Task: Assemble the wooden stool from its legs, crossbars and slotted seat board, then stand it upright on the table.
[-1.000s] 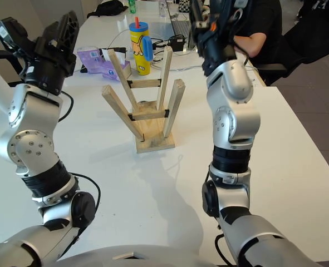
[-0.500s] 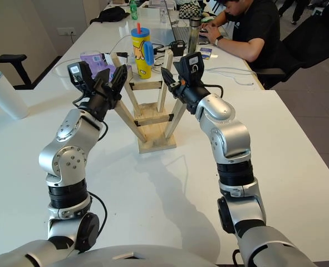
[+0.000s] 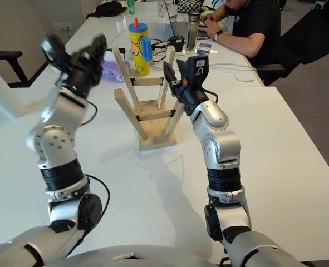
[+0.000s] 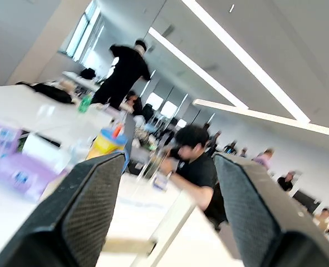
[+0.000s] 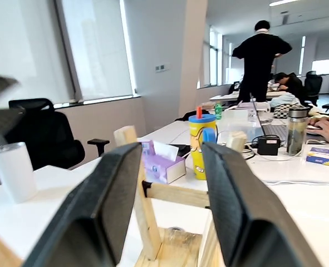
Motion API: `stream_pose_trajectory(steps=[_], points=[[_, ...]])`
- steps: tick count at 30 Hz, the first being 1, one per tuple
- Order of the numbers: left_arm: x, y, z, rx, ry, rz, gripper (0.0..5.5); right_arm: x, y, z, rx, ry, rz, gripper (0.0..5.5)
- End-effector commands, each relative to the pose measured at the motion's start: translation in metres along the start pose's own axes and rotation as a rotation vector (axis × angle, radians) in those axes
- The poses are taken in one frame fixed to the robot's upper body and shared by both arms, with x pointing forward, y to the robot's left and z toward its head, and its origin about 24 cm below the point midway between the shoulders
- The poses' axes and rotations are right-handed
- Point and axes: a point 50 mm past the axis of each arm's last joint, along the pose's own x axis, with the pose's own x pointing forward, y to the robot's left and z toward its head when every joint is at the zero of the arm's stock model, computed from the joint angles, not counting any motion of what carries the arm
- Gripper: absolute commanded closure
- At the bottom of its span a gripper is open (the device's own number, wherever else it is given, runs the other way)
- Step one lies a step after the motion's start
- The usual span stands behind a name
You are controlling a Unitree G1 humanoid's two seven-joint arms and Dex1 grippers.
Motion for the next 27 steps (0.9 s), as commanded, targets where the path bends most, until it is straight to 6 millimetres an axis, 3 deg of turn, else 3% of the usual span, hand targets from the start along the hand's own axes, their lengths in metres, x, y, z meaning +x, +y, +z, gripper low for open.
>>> stream_pose_trajectory(steps=[1, 3, 5, 9, 12, 14, 17, 20, 22, 25, 27], points=[[0.002, 0.004, 0.003, 0.047, 0.022, 0.019, 2.50, 0.006, 0.003, 0.067, 0.039, -0.270, -0.013, 3.52], [0.000, 0.011, -0.014, 0.122, 0.094, 0.060, 2.50, 0.006, -0.004, 0.085, 0.046, -0.337, -0.054, 3.52], [-0.001, 0.014, -0.029, 0.177, 0.145, 0.085, 2.50, 0.007, -0.016, 0.085, 0.021, -0.319, -0.107, 3.52], [-0.006, 0.014, -0.046, 0.256, 0.192, 0.099, 2.50, 0.009, -0.064, 0.034, -0.133, -0.041, -0.338, 3.52], [-0.008, 0.017, -0.038, 0.311, 0.142, 0.111, 2.50, 0.000, -0.103, -0.003, -0.200, 0.146, -0.490, 3.52], [-0.007, 0.027, -0.026, 0.365, 0.088, 0.173, 2.50, -0.007, -0.116, -0.035, -0.327, 0.316, -0.484, 3.52], [-0.007, 0.046, -0.011, 0.422, 0.032, 0.274, 2.50, -0.007, -0.100, -0.073, -0.352, 0.430, -0.213, 3.52], [-0.009, 0.059, -0.009, 0.438, 0.037, 0.325, 2.50, 0.002, -0.070, -0.087, -0.438, 0.385, 0.058, 3.52], [-0.011, 0.065, -0.011, 0.456, 0.052, 0.342, 2.50, 0.004, -0.044, -0.087, -0.408, 0.307, 0.250, 3.52], [-0.015, 0.082, 0.001, 0.477, 0.027, 0.416, 2.50, -0.021, 0.008, -0.086, -0.234, 0.328, 0.718, 3.52], [-0.017, 0.094, 0.017, 0.494, -0.015, 0.477, 2.50, -0.045, 0.029, -0.088, -0.215, 0.434, 0.941, 3.52]])
